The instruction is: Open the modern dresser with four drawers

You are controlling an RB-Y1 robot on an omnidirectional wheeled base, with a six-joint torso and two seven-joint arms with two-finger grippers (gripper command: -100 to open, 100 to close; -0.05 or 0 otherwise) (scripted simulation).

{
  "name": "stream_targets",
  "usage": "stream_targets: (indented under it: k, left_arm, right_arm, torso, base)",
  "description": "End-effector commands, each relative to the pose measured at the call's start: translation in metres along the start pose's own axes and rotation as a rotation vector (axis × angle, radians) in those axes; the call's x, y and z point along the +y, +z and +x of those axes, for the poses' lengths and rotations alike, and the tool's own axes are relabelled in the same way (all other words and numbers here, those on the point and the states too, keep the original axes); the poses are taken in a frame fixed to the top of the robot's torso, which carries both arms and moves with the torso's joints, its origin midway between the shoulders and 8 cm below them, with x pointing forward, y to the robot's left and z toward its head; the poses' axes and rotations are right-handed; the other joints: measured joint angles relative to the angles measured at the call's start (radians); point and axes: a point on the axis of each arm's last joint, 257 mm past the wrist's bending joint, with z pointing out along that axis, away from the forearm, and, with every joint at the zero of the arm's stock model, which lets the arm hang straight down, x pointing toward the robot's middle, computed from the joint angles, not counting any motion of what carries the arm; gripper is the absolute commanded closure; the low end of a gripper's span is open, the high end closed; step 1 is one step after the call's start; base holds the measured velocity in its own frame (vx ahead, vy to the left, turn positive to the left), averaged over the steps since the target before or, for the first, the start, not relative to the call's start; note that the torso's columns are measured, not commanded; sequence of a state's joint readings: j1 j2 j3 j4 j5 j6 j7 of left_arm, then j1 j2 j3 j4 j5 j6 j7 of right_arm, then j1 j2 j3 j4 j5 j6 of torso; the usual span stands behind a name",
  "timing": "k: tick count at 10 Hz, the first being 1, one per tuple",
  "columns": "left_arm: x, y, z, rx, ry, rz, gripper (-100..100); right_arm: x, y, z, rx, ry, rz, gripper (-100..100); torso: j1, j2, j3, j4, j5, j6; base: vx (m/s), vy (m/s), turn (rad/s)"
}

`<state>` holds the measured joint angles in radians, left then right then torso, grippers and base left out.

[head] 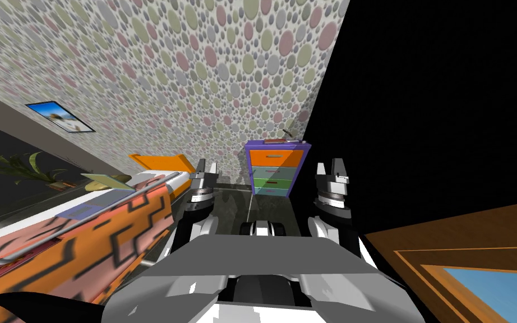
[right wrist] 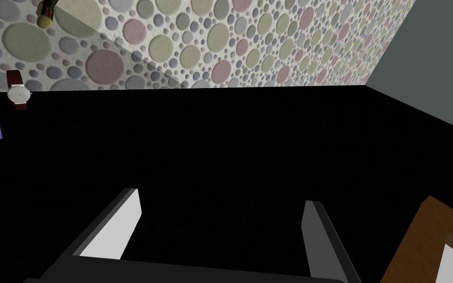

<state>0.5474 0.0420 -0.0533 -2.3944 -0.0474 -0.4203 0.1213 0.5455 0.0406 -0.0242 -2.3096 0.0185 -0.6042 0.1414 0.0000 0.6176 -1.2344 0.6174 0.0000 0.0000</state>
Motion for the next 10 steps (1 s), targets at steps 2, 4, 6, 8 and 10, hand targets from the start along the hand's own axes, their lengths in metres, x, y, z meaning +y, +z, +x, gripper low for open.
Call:
stream_targets:
  k: [2, 4, 6, 8, 10]
  left_arm:
    - [0.0, 0.0, 0.0, 0.0, 0.0, 0.0, 0]
    - [0.0, 0.0, 0.0, 0.0, 0.0, -0.001, 0]
    - [0.0, 0.0, 0.0, 0.0, 0.0, -0.001, 0]
    - [0.0, 0.0, 0.0, 0.0, 0.0, -0.001, 0]
    - [0.0, 0.0, 0.0, 0.0, 0.0, -0.001, 0]
  right_arm:
    - [-0.004, -0.002, 0.011, 0.087, -0.059, 0.006, -100]
    - [-0.012, -0.005, 0.019, 0.159, -0.136, 0.022, -100]
    - [-0.024, -0.011, 0.025, 0.226, -0.234, 0.046, -100]
    - [-0.038, -0.017, 0.028, 0.289, -0.352, 0.077, -100]
    - [-0.054, -0.025, 0.028, 0.344, -0.481, 0.113, -100]
  torso:
    - [0.0, 0.107, -0.217, 0.107, 0.0, 0.0]
    - [0.001, 0.119, -0.241, 0.119, 0.0, 0.0]
    - [0.001, 0.119, -0.242, 0.12, 0.0, 0.0]
    - [0.0, 0.12, -0.242, 0.121, 0.0, 0.0]
    - [0.0, 0.12, -0.242, 0.121, 0.0, 0.0]
  base:
    - [0.015, 0.013, 0.034]
    - [0.024, 0.03, 0.062]
    - [0.044, 0.042, 0.076]
    - [0.053, 0.047, 0.109]
    - [0.063, 0.052, 0.128]
